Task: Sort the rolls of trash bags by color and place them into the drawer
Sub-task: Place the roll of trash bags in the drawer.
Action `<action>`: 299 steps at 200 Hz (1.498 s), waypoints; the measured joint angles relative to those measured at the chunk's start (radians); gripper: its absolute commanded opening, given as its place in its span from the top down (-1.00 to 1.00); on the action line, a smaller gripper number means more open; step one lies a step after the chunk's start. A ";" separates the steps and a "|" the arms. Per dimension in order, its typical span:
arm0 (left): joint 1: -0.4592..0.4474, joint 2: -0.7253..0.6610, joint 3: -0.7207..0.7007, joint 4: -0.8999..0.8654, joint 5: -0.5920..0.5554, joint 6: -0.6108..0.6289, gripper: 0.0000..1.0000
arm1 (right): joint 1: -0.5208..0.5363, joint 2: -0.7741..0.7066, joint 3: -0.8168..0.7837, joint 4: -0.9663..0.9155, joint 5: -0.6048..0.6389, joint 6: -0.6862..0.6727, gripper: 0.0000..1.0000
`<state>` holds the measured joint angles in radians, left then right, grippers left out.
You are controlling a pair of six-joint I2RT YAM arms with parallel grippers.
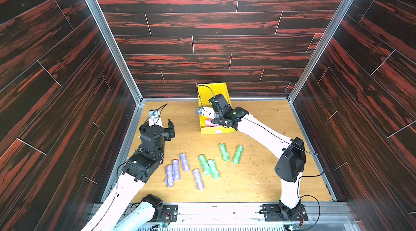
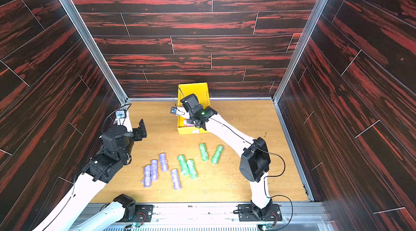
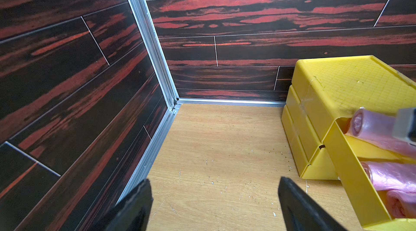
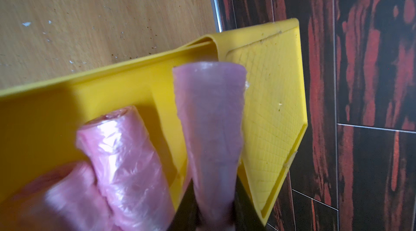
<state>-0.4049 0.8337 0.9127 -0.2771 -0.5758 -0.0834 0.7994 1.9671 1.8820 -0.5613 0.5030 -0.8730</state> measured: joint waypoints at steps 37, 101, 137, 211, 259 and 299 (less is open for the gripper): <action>0.000 0.000 0.000 0.000 0.000 0.000 -0.82 | -0.002 0.010 0.003 -0.002 0.005 -0.002 0.50; 0.000 -0.003 0.000 0.000 0.000 0.000 -0.82 | -0.008 0.012 0.002 -0.027 0.005 0.005 0.38; 0.000 -0.005 0.000 0.000 0.000 0.000 -0.82 | -0.013 0.013 0.002 -0.032 0.005 0.013 0.28; 0.000 -0.005 0.000 0.000 0.000 0.000 -0.82 | -0.014 0.063 0.009 -0.037 -0.006 0.028 0.19; 0.000 -0.005 0.000 0.000 0.000 0.000 -0.82 | -0.014 0.062 0.016 -0.029 -0.012 0.046 0.00; 0.000 -0.005 0.000 0.000 -0.001 0.000 -0.82 | -0.014 0.042 0.023 -0.021 -0.005 0.047 -0.07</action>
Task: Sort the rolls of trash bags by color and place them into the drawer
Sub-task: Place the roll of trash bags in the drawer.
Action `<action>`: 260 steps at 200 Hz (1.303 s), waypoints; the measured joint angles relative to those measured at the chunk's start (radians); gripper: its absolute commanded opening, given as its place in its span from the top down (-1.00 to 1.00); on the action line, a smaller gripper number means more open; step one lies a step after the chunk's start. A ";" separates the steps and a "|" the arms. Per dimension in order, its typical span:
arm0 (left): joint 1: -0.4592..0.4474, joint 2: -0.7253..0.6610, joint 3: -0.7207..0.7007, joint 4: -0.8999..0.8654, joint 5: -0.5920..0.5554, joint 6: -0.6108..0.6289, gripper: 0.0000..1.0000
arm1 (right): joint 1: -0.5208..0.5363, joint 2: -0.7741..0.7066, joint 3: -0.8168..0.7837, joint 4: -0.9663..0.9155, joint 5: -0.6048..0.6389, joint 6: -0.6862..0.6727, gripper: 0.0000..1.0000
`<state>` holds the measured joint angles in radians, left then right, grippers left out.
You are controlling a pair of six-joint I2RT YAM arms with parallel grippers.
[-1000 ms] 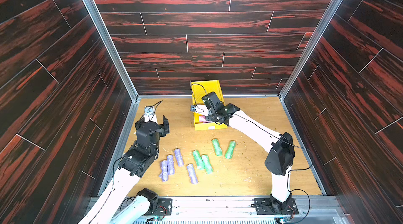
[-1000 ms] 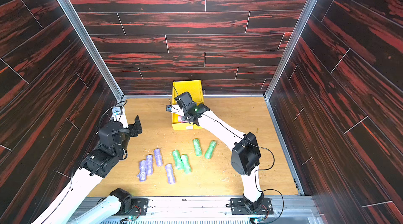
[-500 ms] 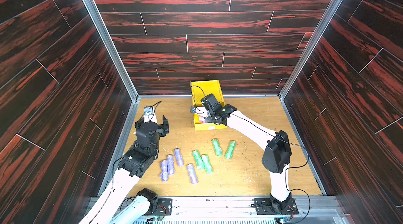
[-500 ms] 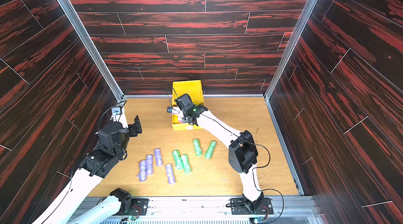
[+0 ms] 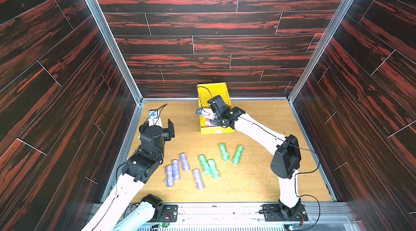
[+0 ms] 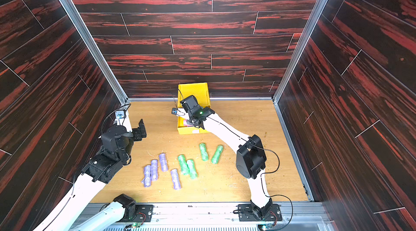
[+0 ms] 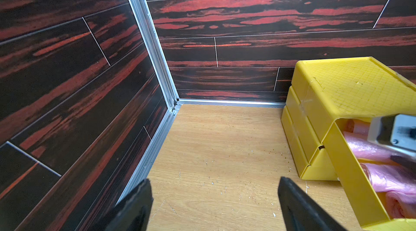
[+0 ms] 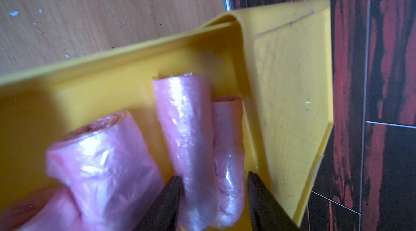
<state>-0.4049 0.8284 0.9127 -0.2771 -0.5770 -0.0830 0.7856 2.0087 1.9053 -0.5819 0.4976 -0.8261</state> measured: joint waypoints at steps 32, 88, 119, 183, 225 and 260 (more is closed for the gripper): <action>0.000 0.002 0.000 0.001 -0.010 0.000 -0.82 | 0.005 -0.081 0.007 -0.002 -0.011 0.006 -0.11; 0.007 0.148 0.140 -0.029 -0.014 -0.030 -0.85 | 0.014 -0.312 -0.030 0.028 0.002 0.073 -0.13; 0.012 0.405 0.475 -0.075 0.058 -0.077 -0.87 | 0.014 -0.427 -0.052 0.029 0.045 0.211 -0.13; 0.132 1.141 1.405 -0.386 0.469 -0.291 -0.93 | 0.015 -0.796 -0.406 0.097 -0.013 0.521 -0.24; 0.246 1.529 1.720 -0.479 0.760 -0.513 -1.00 | 0.016 -0.944 -0.528 0.112 -0.090 0.638 -0.30; 0.294 1.645 1.775 -0.465 0.860 -0.632 -1.00 | 0.016 -0.978 -0.606 0.111 -0.151 0.700 -0.33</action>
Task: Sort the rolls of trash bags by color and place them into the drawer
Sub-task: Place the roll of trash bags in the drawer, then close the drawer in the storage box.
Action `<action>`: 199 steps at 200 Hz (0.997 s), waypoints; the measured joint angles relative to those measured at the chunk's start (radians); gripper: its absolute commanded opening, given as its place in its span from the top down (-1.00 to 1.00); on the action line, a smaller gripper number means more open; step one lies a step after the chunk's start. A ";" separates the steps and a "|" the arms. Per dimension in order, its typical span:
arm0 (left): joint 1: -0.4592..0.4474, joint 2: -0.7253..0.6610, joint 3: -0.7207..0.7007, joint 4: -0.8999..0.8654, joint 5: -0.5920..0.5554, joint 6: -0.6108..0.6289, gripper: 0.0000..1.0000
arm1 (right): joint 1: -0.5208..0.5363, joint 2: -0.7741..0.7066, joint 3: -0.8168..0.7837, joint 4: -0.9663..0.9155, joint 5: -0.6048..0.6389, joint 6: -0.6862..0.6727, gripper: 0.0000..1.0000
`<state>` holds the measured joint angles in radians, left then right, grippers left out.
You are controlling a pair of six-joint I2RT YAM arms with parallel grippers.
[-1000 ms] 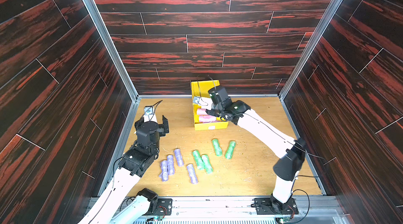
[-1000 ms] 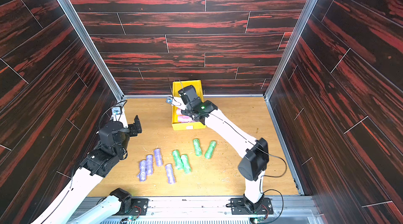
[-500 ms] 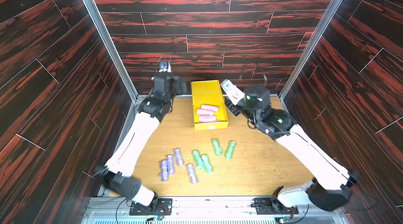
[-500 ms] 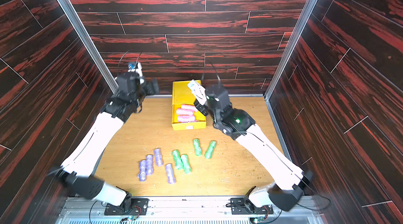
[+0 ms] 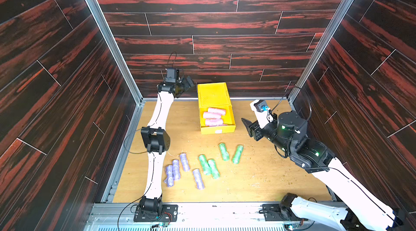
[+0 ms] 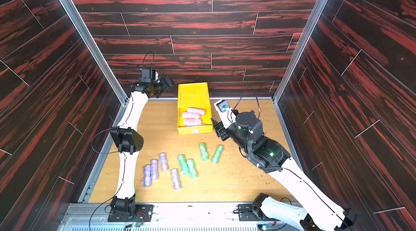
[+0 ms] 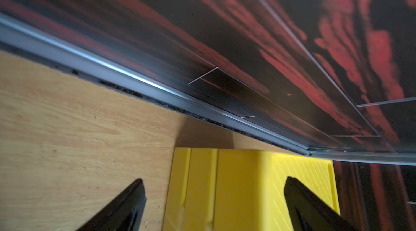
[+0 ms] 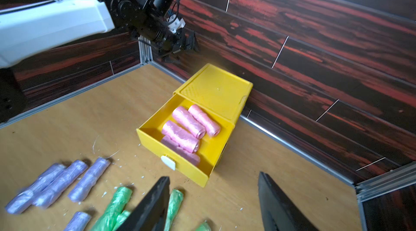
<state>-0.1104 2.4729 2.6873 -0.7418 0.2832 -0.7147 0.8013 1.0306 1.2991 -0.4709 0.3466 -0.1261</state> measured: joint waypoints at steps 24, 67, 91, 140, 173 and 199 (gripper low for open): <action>0.003 0.034 0.028 0.077 0.063 -0.077 -1.00 | 0.000 0.000 -0.056 -0.004 -0.027 0.026 -0.34; -0.021 0.071 0.039 0.252 0.128 -0.178 -1.00 | 0.000 -0.008 -0.121 -0.020 -0.051 0.056 -0.34; -0.029 0.113 0.073 0.320 0.131 -0.223 -1.00 | 0.000 -0.021 -0.130 -0.029 -0.062 0.066 -0.34; -0.033 0.158 0.085 0.306 0.121 -0.201 -0.74 | 0.000 -0.034 -0.138 -0.040 -0.080 0.085 -0.30; -0.038 0.157 0.065 0.227 0.117 -0.103 -0.56 | 0.000 -0.040 -0.176 -0.046 -0.093 0.097 -0.25; -0.040 0.143 0.055 0.210 0.119 -0.048 -0.44 | 0.000 -0.051 -0.213 -0.044 -0.101 0.113 -0.22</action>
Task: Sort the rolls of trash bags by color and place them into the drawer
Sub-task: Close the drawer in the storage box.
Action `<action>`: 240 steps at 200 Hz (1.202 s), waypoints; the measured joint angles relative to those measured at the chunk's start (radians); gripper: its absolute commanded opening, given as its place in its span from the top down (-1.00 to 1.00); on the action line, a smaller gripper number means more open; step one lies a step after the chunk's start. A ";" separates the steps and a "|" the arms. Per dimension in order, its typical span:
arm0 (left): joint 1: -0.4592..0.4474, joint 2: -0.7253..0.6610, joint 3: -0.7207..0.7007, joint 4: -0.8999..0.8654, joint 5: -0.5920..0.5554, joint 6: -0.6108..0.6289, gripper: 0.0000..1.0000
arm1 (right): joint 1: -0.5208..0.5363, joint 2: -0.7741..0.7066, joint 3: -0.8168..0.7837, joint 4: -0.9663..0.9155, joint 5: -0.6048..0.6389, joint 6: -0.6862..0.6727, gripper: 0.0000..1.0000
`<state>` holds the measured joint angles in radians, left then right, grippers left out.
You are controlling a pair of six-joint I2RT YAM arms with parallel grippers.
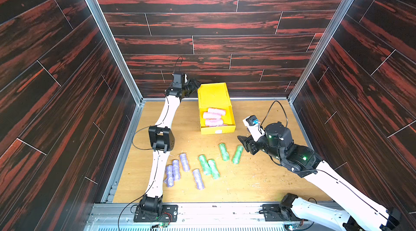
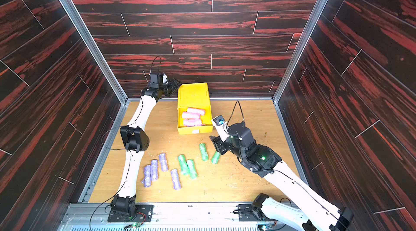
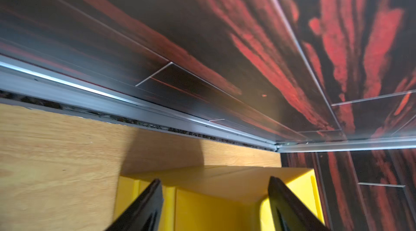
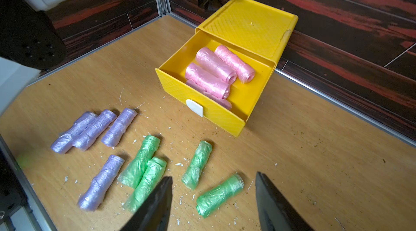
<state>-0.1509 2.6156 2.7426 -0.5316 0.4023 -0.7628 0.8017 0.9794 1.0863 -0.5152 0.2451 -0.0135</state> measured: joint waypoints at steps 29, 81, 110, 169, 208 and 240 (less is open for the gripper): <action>0.000 -0.024 -0.020 -0.016 0.006 0.041 -0.24 | 0.000 -0.022 -0.042 0.002 -0.003 0.018 -0.17; 0.000 -0.051 -0.058 -0.022 0.036 0.061 -0.19 | 0.000 -0.053 -0.122 0.009 -0.011 0.043 -0.14; -0.001 -0.064 -0.078 -0.023 0.048 0.063 -0.19 | 0.000 -0.058 -0.194 0.060 -0.029 0.060 -0.15; -0.003 -0.077 -0.097 -0.044 0.069 0.073 -0.18 | 0.035 -0.074 -0.466 0.366 -0.047 0.156 -0.15; -0.013 -0.081 -0.103 -0.060 0.077 0.080 -0.18 | 0.076 -0.005 -0.542 0.606 0.001 0.233 -0.19; -0.014 -0.082 -0.103 -0.066 0.078 0.084 -0.18 | 0.111 0.086 -0.554 0.779 0.060 0.284 -0.19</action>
<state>-0.1646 2.5332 2.6400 -0.5972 0.4801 -0.6788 0.9123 1.0653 0.5323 0.2634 0.3050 0.2707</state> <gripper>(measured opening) 0.589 0.592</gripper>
